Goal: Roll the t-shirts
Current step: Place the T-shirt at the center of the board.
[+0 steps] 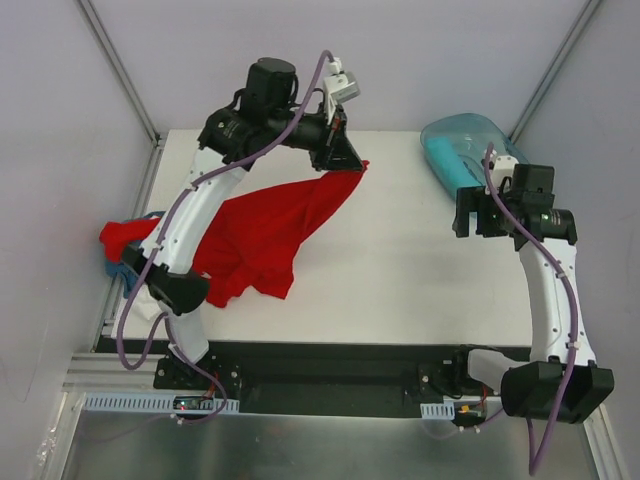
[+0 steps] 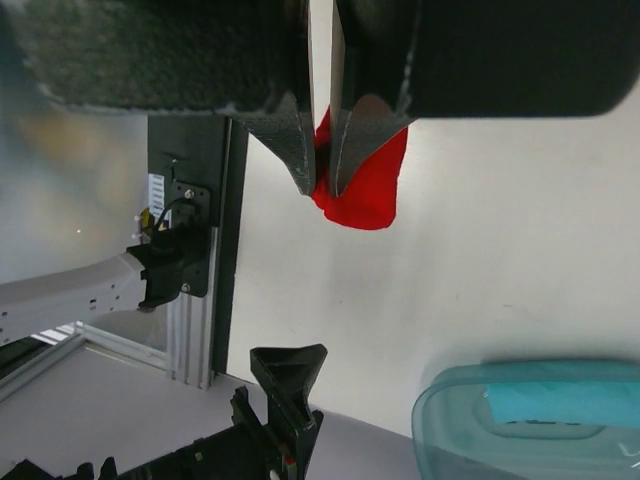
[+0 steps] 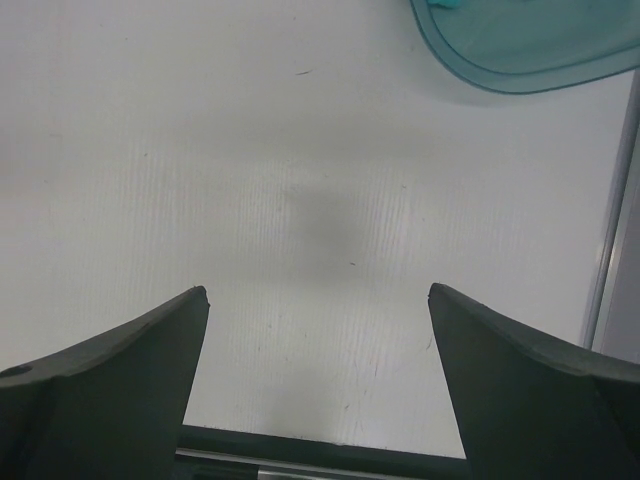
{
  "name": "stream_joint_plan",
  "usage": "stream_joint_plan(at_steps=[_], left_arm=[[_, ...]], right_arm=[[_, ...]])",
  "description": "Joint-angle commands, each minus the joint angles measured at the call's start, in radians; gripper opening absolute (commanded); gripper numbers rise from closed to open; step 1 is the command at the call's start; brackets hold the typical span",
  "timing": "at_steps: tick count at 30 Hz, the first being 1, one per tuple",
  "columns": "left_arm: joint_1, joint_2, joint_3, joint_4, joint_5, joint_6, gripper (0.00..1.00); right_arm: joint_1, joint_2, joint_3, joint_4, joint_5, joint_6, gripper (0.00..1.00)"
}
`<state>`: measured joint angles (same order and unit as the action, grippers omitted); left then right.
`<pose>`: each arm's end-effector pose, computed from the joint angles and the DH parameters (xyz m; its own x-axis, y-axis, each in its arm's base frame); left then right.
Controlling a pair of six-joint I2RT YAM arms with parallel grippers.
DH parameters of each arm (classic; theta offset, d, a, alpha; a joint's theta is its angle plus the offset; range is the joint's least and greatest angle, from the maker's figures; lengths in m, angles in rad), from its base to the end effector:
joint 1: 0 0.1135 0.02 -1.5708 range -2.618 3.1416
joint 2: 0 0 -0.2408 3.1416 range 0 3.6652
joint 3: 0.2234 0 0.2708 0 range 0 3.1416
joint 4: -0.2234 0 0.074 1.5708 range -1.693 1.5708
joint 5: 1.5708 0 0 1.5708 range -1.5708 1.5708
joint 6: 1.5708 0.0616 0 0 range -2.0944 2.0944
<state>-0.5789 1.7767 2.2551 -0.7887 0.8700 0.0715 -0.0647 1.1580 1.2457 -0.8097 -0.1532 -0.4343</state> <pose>0.2959 -0.2497 0.4893 -0.1862 0.1767 -0.9665 0.9778 0.1293 -0.1648 0.2824 -0.0089 0.3278 -0.5771 -0.3793 -0.7233 -0.3232 0.9194 -0.2243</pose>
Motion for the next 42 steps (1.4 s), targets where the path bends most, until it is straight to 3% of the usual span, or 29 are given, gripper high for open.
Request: stream_joint_plan(at_steps=[1,7,12,18,21,24,32,39,41,42], left_arm=[[-0.051,0.099,0.188,0.117,0.078,-0.108,0.00],[-0.090,0.159,0.300,0.302,0.086,-0.196,0.00],[-0.093,0.115,0.302,0.538,-0.011,-0.211,0.00],[-0.091,0.026,0.294,0.600,-0.089,-0.142,0.00],[-0.091,-0.046,0.193,0.600,-0.115,-0.089,0.00],[-0.085,-0.117,0.010,0.595,-0.131,-0.055,0.00],[-0.001,-0.291,-0.254,0.481,-0.275,0.017,0.00],[0.241,-0.670,-1.027,0.364,-0.420,0.115,0.00],[0.258,-0.747,-1.130,0.349,-0.480,0.134,0.00],[0.261,-0.761,-1.201,0.339,-0.494,0.133,0.05]], right_arm=[[-0.046,-0.043,-0.023,-0.023,0.014,0.012,0.96],[-0.093,-0.046,-0.052,-0.014,0.006,0.011,0.96],[-0.115,-0.014,-0.036,-0.003,-0.020,0.022,0.96],[-0.118,0.006,-0.014,-0.002,-0.071,0.006,0.96],[-0.116,0.006,-0.022,-0.003,-0.100,-0.012,0.96],[-0.118,-0.004,-0.037,0.000,-0.103,-0.015,0.96],[-0.119,-0.033,-0.080,-0.039,-0.138,-0.030,0.96],[-0.118,-0.037,-0.117,-0.057,-0.187,-0.049,0.96],[-0.113,-0.026,-0.130,-0.054,-0.229,-0.047,0.96],[-0.109,-0.006,-0.143,-0.051,-0.273,-0.046,0.97]])
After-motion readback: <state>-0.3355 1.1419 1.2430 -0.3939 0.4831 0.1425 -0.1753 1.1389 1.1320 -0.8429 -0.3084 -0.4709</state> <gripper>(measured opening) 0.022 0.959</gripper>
